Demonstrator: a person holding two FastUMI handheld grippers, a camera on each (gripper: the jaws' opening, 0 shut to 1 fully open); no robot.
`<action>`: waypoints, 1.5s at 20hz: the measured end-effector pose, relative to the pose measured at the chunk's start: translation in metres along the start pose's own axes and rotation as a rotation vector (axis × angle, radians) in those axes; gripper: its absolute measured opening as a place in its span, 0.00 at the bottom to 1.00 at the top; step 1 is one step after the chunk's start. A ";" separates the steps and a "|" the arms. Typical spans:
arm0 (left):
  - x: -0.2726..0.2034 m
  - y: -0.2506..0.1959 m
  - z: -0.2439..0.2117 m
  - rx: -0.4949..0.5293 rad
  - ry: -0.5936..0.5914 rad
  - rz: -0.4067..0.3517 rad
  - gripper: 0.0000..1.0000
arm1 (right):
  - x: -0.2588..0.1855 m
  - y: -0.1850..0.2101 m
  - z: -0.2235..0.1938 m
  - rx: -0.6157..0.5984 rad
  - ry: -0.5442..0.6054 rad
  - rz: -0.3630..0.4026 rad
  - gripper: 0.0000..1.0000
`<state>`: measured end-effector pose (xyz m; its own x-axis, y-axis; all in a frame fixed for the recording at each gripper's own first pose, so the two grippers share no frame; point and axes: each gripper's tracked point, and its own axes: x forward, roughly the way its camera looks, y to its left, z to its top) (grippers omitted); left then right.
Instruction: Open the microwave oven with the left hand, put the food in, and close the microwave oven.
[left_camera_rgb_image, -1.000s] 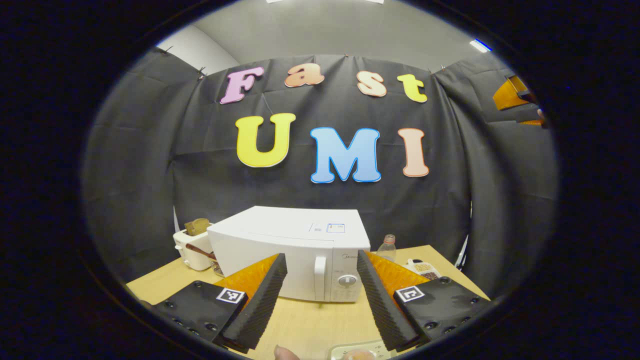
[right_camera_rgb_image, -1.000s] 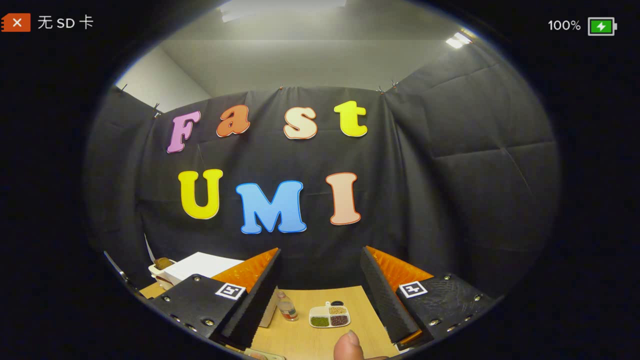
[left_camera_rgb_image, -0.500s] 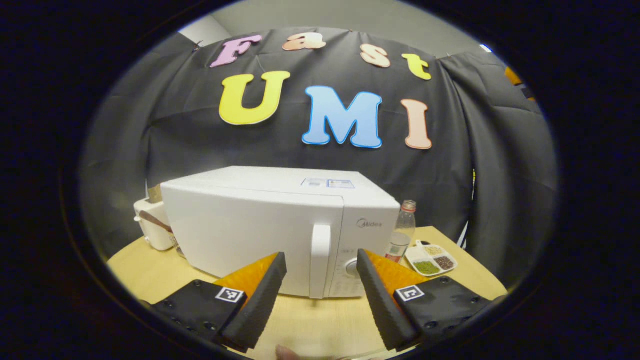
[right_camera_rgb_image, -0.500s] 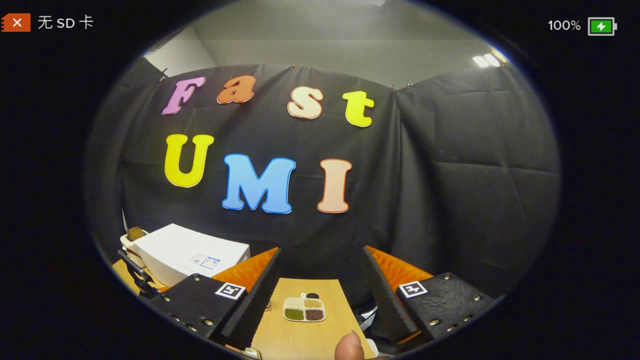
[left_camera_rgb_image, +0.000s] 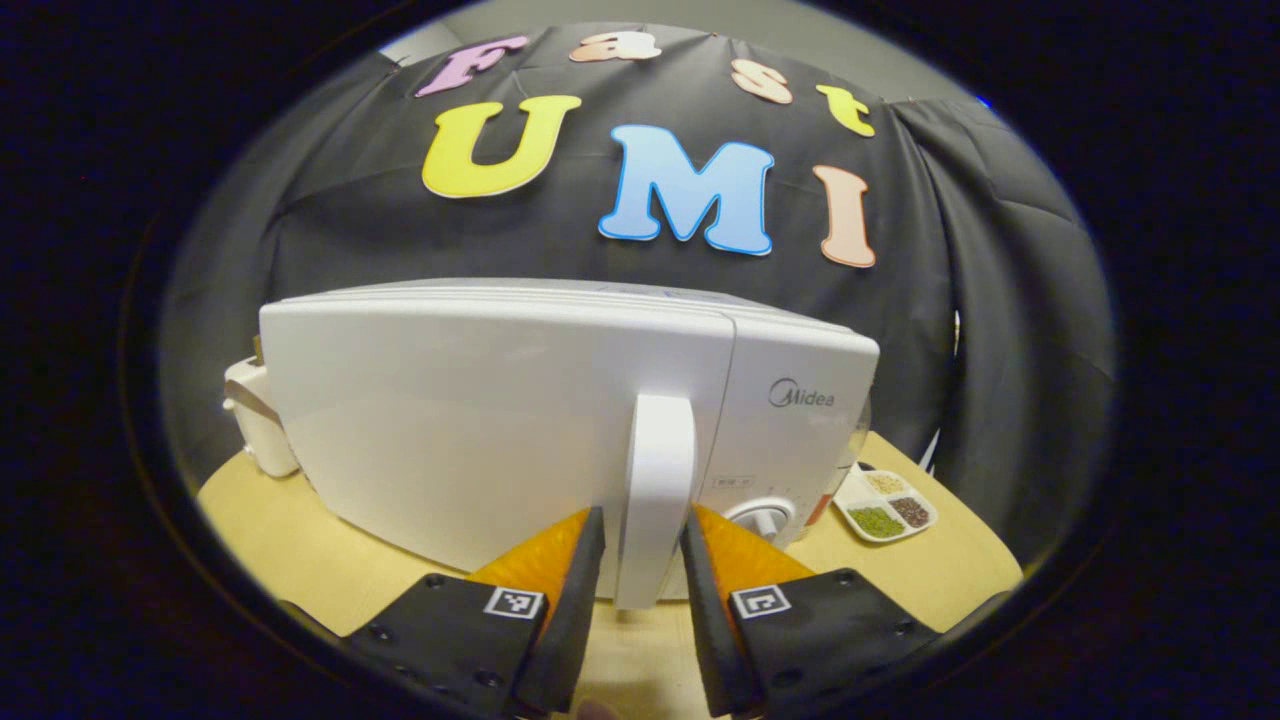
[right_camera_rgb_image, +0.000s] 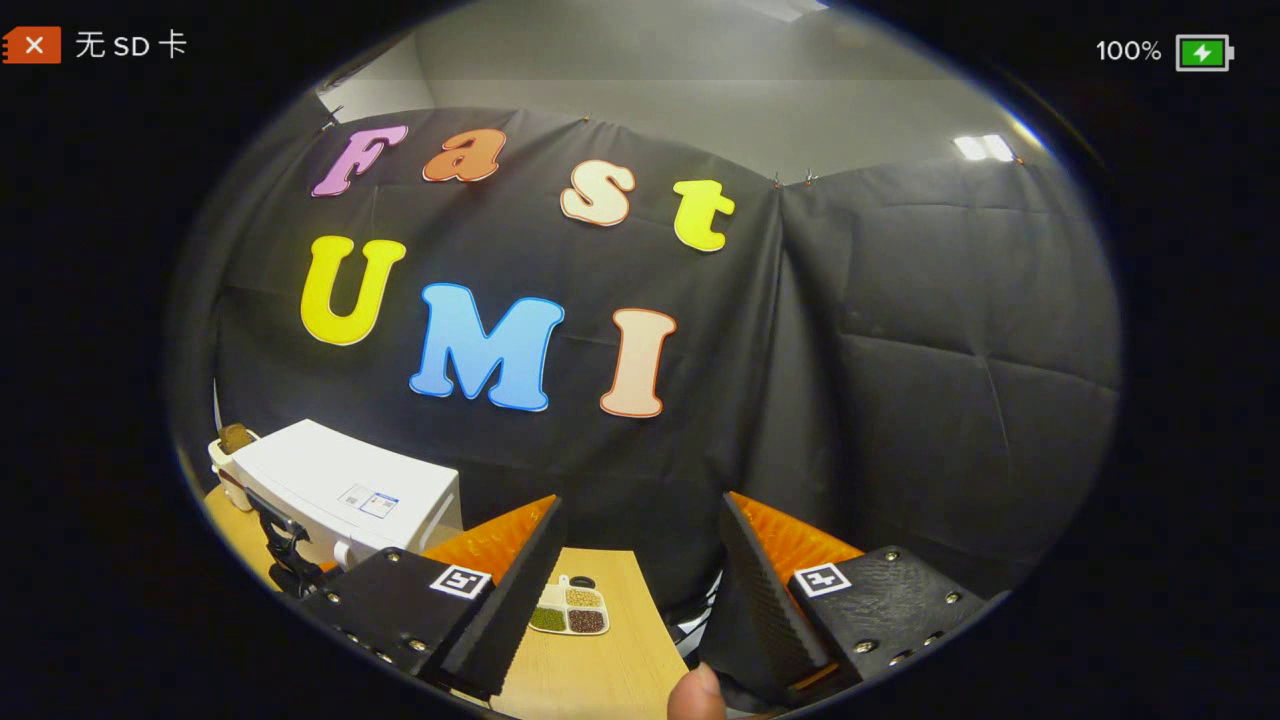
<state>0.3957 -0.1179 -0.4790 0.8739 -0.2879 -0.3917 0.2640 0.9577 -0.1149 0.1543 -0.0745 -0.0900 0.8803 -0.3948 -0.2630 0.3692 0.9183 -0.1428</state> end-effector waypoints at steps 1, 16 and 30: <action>0.003 -0.002 -0.006 -0.001 0.011 0.009 0.44 | -0.002 -0.002 0.001 0.001 -0.004 -0.004 0.94; -0.003 0.001 -0.011 0.069 0.065 -0.033 0.12 | -0.064 -0.018 0.037 0.112 -0.126 0.020 0.94; -0.098 0.030 -0.043 0.082 0.077 0.027 0.09 | -0.083 -0.020 0.030 0.129 -0.143 0.076 0.94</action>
<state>0.3007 -0.0607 -0.4834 0.8482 -0.2574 -0.4630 0.2758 0.9608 -0.0289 0.0826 -0.0594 -0.0369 0.9371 -0.3247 -0.1284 0.3271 0.9450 -0.0021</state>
